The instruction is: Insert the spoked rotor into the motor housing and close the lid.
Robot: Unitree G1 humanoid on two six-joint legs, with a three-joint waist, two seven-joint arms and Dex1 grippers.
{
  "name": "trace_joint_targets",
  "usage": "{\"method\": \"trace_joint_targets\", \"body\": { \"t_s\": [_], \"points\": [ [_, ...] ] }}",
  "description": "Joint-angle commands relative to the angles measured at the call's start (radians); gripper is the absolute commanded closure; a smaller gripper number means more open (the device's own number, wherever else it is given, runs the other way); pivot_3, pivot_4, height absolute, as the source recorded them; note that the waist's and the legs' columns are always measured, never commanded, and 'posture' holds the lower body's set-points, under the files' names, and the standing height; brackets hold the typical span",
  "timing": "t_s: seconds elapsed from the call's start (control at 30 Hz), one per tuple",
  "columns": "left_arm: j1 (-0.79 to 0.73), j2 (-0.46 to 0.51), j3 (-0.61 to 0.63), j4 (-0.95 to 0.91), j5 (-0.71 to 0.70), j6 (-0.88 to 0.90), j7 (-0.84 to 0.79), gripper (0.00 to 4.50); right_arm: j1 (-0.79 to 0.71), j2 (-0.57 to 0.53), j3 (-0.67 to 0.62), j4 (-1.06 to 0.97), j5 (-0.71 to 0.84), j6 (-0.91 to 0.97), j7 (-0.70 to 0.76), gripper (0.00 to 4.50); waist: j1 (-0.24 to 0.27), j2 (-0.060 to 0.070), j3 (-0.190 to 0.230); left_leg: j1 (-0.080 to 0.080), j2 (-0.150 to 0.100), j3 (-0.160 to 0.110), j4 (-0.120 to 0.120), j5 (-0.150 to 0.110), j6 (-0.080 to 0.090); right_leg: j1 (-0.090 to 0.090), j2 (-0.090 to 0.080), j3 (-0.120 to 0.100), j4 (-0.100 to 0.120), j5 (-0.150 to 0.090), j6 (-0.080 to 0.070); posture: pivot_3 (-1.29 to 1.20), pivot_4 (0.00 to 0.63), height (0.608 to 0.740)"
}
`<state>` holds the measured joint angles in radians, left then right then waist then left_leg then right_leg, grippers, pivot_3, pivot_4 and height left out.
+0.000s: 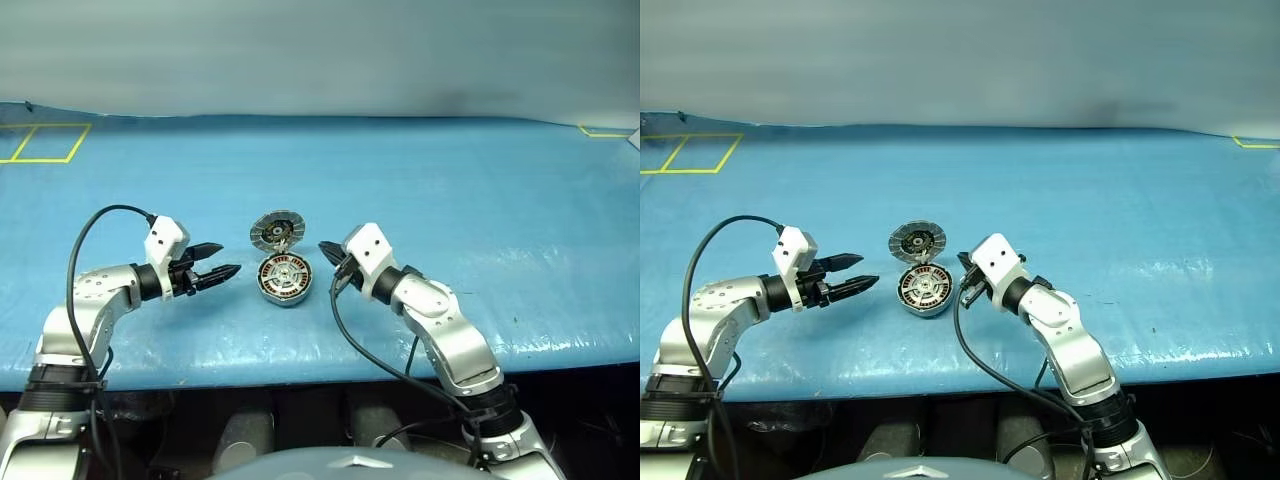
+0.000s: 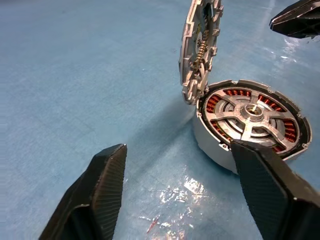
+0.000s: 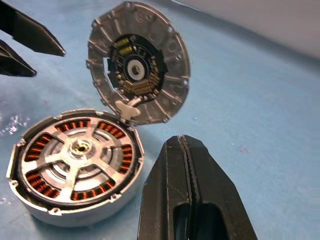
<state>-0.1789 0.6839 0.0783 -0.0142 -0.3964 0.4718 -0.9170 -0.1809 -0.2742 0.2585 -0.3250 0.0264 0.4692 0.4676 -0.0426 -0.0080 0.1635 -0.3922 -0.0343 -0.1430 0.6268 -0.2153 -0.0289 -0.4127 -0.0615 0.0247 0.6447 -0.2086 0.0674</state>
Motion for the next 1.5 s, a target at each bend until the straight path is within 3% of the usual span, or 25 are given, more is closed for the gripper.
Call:
{"method": "trace_joint_targets", "body": {
  "t_s": [0.03, 0.23, 0.43, 0.6, 0.83, 1.03, 1.17, 1.5],
  "points": [
    [-0.024, -0.012, 0.028, -0.022, 0.017, -0.01, 0.061, 2.52, 0.0, -0.008, -0.026, -0.028, -0.007, 0.006, -0.024, 4.5, 0.001, 0.0, 0.0, 0.0, 0.0, 0.0, 0.0, 0.0, 0.0, 0.0, 0.0, 0.0, 0.0, 0.0, 0.0, 0.0, 0.15, 0.74],
    [-0.088, -0.062, 0.018, 0.029, 0.059, -0.008, 0.171, 4.47, 0.017, -0.04, -0.011, -0.035, -0.023, 0.025, -0.019, 4.5, 0.006, 0.0, 0.0, 0.0, 0.0, 0.0, 0.0, 0.0, 0.0, 0.0, 0.0, 0.0, 0.0, 0.0, 0.001, 0.0, 0.15, 0.74],
    [-0.169, -0.117, 0.019, 0.091, 0.067, -0.04, 0.215, 4.47, 0.036, -0.048, 0.006, -0.045, -0.021, 0.031, -0.012, 4.5, 0.006, 0.0, 0.0, -0.001, 0.0, 0.0, 0.0, 0.0, 0.0, 0.0, 0.0, 0.0, 0.0, 0.002, 0.003, 0.0, 0.15, 0.74],
    [-0.268, -0.21, 0.075, 0.124, -0.048, 0.005, 0.21, 4.47, 0.036, -0.049, 0.012, -0.043, -0.025, 0.032, -0.014, 4.5, 0.006, -0.001, 0.0, -0.001, 0.0, 0.0, 0.001, 0.0, 0.0, 0.0, 0.0, 0.0, -0.001, 0.002, 0.004, 0.0, 0.15, 0.74],
    [-0.385, -0.25, 0.046, 0.231, -0.039, -0.02, 0.193, 4.47, 0.035, -0.05, 0.015, -0.04, -0.033, 0.029, -0.02, 4.5, 0.004, -0.001, 0.0, -0.001, 0.0, 0.001, 0.001, 0.0, 0.0, 0.0, 0.0, 0.0, -0.001, 0.003, 0.004, 0.0, 0.15, 0.74],
    [-0.439, -0.291, 0.043, 0.288, -0.126, 0.07, 0.084, 4.47, 0.052, -0.049, 0.009, -0.058, -0.033, 0.03, -0.026, 4.5, 0.004, -0.001, 0.0, -0.001, -0.001, 0.001, 0.001, 0.0, 0.0, 0.0, 0.0, 0.0, -0.001, 0.003, 0.005, 0.0, 0.15, 0.74],
    [-0.456, -0.297, 0.03, 0.302, -0.163, 0.134, 0.016, 4.47, 0.065, -0.054, 0.009, -0.067, -0.032, 0.032, -0.022, 4.5, 0.004, -0.001, 0.0, -0.001, -0.001, 0.0, 0.001, 0.0, 0.0, 0.0, 0.0, 0.0, -0.001, 0.003, 0.005, 0.0, 0.15, 0.74],
    [-0.455, -0.257, -0.062, 0.305, -0.094, 0.164, -0.047, 4.47, 0.073, -0.047, 0.004, -0.077, -0.038, 0.034, -0.04, 4.5, 0.003, -0.001, 0.0, -0.001, -0.001, 0.001, 0.001, 0.0, 0.0, 0.001, 0.0, 0.0, -0.001, 0.003, 0.005, 0.0, 0.15, 0.74]
  ]
}}
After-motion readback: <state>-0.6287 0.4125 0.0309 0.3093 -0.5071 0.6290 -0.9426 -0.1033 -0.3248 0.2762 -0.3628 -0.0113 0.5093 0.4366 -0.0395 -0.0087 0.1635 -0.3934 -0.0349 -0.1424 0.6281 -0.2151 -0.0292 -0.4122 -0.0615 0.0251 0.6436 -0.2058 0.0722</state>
